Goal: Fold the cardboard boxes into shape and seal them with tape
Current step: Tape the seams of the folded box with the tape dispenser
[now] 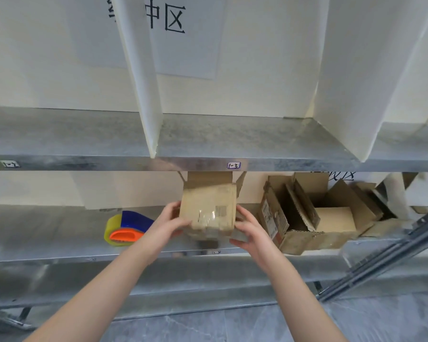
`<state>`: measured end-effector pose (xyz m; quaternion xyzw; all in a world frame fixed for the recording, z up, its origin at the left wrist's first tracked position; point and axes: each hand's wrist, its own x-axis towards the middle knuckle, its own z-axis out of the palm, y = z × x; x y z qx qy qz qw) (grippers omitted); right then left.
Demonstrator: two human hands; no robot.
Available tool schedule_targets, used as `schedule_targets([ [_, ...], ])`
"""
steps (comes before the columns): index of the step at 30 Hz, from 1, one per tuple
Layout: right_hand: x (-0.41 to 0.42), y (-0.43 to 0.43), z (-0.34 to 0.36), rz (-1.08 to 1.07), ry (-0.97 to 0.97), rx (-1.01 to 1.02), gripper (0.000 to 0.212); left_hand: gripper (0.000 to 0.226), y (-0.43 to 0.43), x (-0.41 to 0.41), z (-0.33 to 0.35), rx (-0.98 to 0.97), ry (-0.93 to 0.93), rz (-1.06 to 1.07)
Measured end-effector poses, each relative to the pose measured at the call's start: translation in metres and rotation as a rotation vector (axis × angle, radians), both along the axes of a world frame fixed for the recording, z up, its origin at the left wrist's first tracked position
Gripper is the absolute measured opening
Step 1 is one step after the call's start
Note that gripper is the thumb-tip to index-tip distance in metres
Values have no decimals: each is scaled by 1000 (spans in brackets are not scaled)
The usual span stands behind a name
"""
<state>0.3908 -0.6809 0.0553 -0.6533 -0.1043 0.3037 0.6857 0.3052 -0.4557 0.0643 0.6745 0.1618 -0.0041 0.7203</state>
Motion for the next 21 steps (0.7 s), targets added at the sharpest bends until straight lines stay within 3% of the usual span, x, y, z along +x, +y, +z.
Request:
schedule_targets([
  [2, -3, -2, -5, 9, -14, -6, 66, 74, -2, -4, -7, 58, -15, -43],
  [4, -4, -2, -10, -29, -147, -116, 75, 85, -8, -6, -13, 87, -20, -57],
  [8, 3, -2, -21, -72, -369, -369, 63, 72, -19, -5, -31, 150, -6, -19],
  [12, 2, -4, -41, -126, -386, -363, 65, 80, -28, -8, -50, 170, 15, 4],
  [16, -4, -7, -75, -130, -323, -371, 70, 67, -34, -7, -79, 132, 63, 45],
  [19, -2, -13, -108, -160, -311, -439, 55, 61, -37, -4, -109, 127, 107, 40],
  [21, 1, -12, -121, -149, -309, -466, 56, 57, -36, 0, -130, 148, 145, 29],
])
